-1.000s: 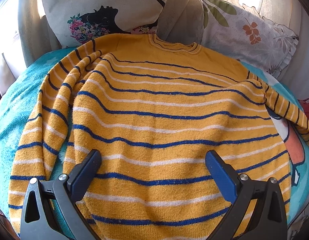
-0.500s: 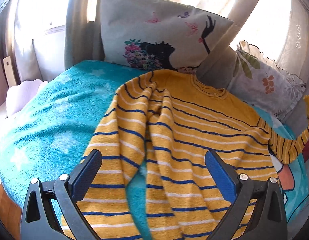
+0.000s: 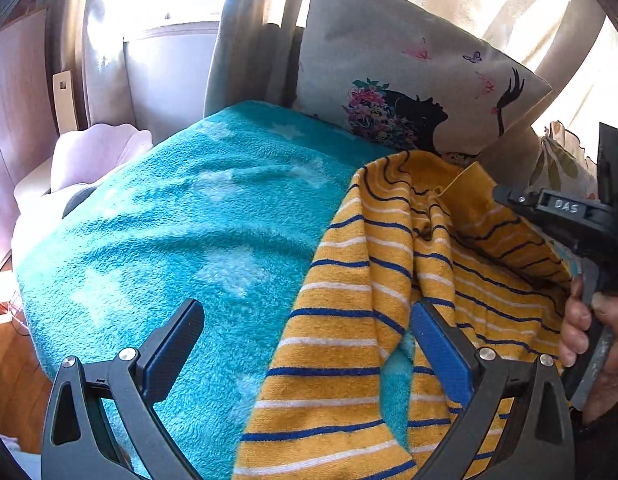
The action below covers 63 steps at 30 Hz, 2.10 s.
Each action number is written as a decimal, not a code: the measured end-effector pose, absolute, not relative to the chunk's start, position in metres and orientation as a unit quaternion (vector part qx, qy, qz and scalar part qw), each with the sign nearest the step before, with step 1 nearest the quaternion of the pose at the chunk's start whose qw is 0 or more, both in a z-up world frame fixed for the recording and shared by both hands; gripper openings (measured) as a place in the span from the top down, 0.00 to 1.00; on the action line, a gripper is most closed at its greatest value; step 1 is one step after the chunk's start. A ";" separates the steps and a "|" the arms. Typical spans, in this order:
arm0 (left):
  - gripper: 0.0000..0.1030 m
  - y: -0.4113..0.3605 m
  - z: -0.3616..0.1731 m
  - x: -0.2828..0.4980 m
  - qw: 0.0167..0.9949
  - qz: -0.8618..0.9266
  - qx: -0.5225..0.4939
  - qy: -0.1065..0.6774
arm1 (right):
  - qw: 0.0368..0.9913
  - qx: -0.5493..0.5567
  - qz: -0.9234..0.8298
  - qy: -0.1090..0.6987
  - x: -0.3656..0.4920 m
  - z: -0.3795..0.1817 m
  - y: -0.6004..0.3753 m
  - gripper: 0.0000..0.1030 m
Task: Fold small clothes
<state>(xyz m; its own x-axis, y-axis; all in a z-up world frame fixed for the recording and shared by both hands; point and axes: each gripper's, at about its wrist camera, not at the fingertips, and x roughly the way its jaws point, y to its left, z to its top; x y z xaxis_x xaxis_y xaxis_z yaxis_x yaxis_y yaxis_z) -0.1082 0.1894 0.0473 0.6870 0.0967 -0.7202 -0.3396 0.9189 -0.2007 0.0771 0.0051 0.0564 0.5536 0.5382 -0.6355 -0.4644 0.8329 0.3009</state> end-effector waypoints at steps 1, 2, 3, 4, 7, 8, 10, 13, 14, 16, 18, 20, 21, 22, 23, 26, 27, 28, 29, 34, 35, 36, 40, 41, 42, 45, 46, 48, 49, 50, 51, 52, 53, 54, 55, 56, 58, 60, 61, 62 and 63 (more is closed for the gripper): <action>0.00 0.191 0.047 -0.109 0.904 0.122 -0.160 0.378 | 0.874 0.045 0.287 0.389 0.082 0.043 0.015 0.94; 0.00 0.193 0.046 -0.110 0.903 0.124 -0.160 0.379 | 0.869 0.042 0.289 0.399 0.089 0.032 0.020 0.94; 0.00 0.194 0.045 -0.110 0.902 0.125 -0.160 0.381 | 0.863 0.039 0.290 0.411 0.094 0.021 0.024 0.94; 0.00 0.196 0.044 -0.110 0.901 0.126 -0.161 0.382 | 0.858 0.037 0.288 0.423 0.099 0.009 0.027 0.94; 0.00 0.202 0.041 -0.110 0.897 0.127 -0.172 0.387 | 0.839 0.047 0.296 0.453 0.112 -0.011 0.024 0.91; 0.00 0.203 0.040 -0.110 0.896 0.127 -0.175 0.388 | 0.833 0.054 0.300 0.461 0.112 -0.014 0.022 0.91; 0.00 0.207 0.038 -0.110 0.894 0.125 -0.182 0.390 | 0.821 0.060 0.311 0.475 0.109 -0.018 0.018 0.88; 0.00 0.209 0.035 -0.111 0.891 0.123 -0.187 0.395 | 0.805 0.048 0.334 0.488 0.093 -0.018 0.017 0.66; 0.00 0.209 0.033 -0.111 0.890 0.121 -0.188 0.397 | 0.799 0.042 0.346 0.491 0.085 -0.017 0.020 0.60; 0.00 0.209 0.029 -0.111 0.887 0.115 -0.192 0.404 | 0.782 0.028 0.373 0.498 0.072 -0.020 0.024 0.60; 0.00 0.207 0.026 -0.112 0.884 0.105 -0.196 0.412 | 0.762 0.021 0.400 0.508 0.059 -0.024 0.027 0.60; 0.00 0.203 0.022 -0.113 0.880 0.092 -0.199 0.421 | 0.764 0.006 0.401 0.506 0.050 -0.026 0.028 0.60; 0.00 0.200 0.020 -0.114 0.879 0.082 -0.202 0.425 | 0.769 0.002 0.398 0.501 0.045 -0.024 0.024 0.59; 0.00 0.197 0.017 -0.114 0.876 0.072 -0.205 0.431 | 0.774 0.003 0.395 0.495 0.041 -0.022 0.020 0.58; 0.01 0.192 0.014 -0.115 0.872 0.062 -0.208 0.438 | 0.780 0.007 0.389 0.490 0.039 -0.018 0.014 0.57; 0.18 0.177 0.007 -0.119 0.871 0.056 -0.202 0.444 | 0.796 0.028 0.377 0.472 0.031 -0.005 -0.009 0.56; 0.37 0.171 0.008 -0.119 0.874 0.062 -0.181 0.446 | 0.802 0.032 0.371 0.466 0.030 0.001 -0.018 0.56; 0.75 0.168 0.008 -0.118 0.873 0.065 -0.163 0.456 | 0.811 0.035 0.363 0.459 0.027 0.004 -0.028 0.56; 0.87 0.171 0.010 -0.118 0.873 0.058 -0.166 0.456 | 0.818 0.034 0.354 0.453 0.029 0.013 -0.027 0.56; 0.88 0.241 0.033 -0.113 0.866 0.078 -0.244 0.430 | 0.853 0.037 0.302 0.425 0.014 0.025 -0.074 0.56; 0.88 0.261 0.040 -0.112 0.867 0.097 -0.253 0.419 | 0.860 0.037 0.290 0.417 0.010 0.028 -0.085 0.56; 0.88 0.279 0.045 -0.112 0.867 0.116 -0.261 0.408 | 0.868 0.036 0.276 0.410 0.009 0.030 -0.095 0.56; 0.96 0.337 0.068 -0.098 0.865 0.183 -0.257 0.390 | 0.882 0.057 0.231 0.407 0.023 0.029 -0.130 0.56; 0.97 0.346 0.074 -0.094 0.865 0.193 -0.252 0.389 | 0.882 0.067 0.225 0.408 0.027 0.028 -0.136 0.56; 0.97 0.353 0.079 -0.091 0.864 0.195 -0.254 0.388 | 0.883 0.074 0.221 0.408 0.032 0.028 -0.138 0.56; 0.97 0.359 0.092 -0.086 0.867 0.181 -0.267 0.379 | 0.878 0.085 0.226 0.413 0.044 0.023 -0.134 0.56; 0.97 0.357 0.095 -0.086 0.870 0.176 -0.267 0.375 | 0.875 0.087 0.231 0.416 0.048 0.019 -0.129 0.56; 0.95 0.348 0.096 -0.086 0.873 0.170 -0.267 0.372 | 0.869 0.089 0.239 0.425 0.051 0.014 -0.115 0.56; 0.89 0.342 0.093 -0.086 0.872 0.163 -0.265 0.379 | 0.863 0.091 0.247 0.431 0.052 0.011 -0.108 0.56; 0.80 0.334 0.089 -0.087 0.870 0.153 -0.262 0.389 | 0.858 0.091 0.257 0.436 0.050 0.009 -0.101 0.56; 0.75 0.325 0.085 -0.089 0.869 0.140 -0.258 0.399 | 0.852 0.088 0.270 0.440 0.045 0.007 -0.094 0.56; 0.69 0.313 0.080 -0.095 0.868 0.125 -0.256 0.407 | 0.845 0.081 0.288 0.444 0.039 0.007 -0.086 0.56; 0.66 0.300 0.076 -0.099 0.867 0.108 -0.252 0.416 | 0.839 0.070 0.304 0.446 0.032 0.006 -0.080 0.54; 0.66 0.285 0.071 -0.104 0.866 0.089 -0.245 0.427 | 0.836 0.056 0.315 0.446 0.024 0.006 -0.075 0.53; 0.65 0.269 0.066 -0.109 0.864 0.069 -0.239 0.439 | 0.836 0.042 0.319 0.443 0.016 0.006 -0.073 0.52; 0.64 0.253 0.060 -0.114 0.861 0.049 -0.234 0.449 | 0.838 0.031 0.320 0.440 0.008 0.006 -0.073 0.49; 0.64 0.221 0.047 -0.123 0.853 0.011 -0.221 0.473 | 0.844 0.026 0.312 0.436 -0.003 0.004 -0.081 0.47; 0.64 0.191 0.037 -0.131 0.844 -0.025 -0.214 0.491 | 0.849 0.045 0.297 0.435 -0.009 0.002 -0.099 0.47; 0.65 0.177 0.032 -0.133 0.840 -0.042 -0.209 0.499 | 0.851 0.059 0.289 0.435 -0.012 0.002 -0.111 0.47; 0.65 0.164 0.029 -0.135 0.838 -0.060 -0.201 0.504 | 0.854 0.073 0.280 0.433 -0.015 0.001 -0.123 0.46; 0.64 0.152 0.027 -0.137 0.837 -0.077 -0.194 0.506 | 0.857 0.086 0.269 0.431 -0.019 0.001 -0.135 0.45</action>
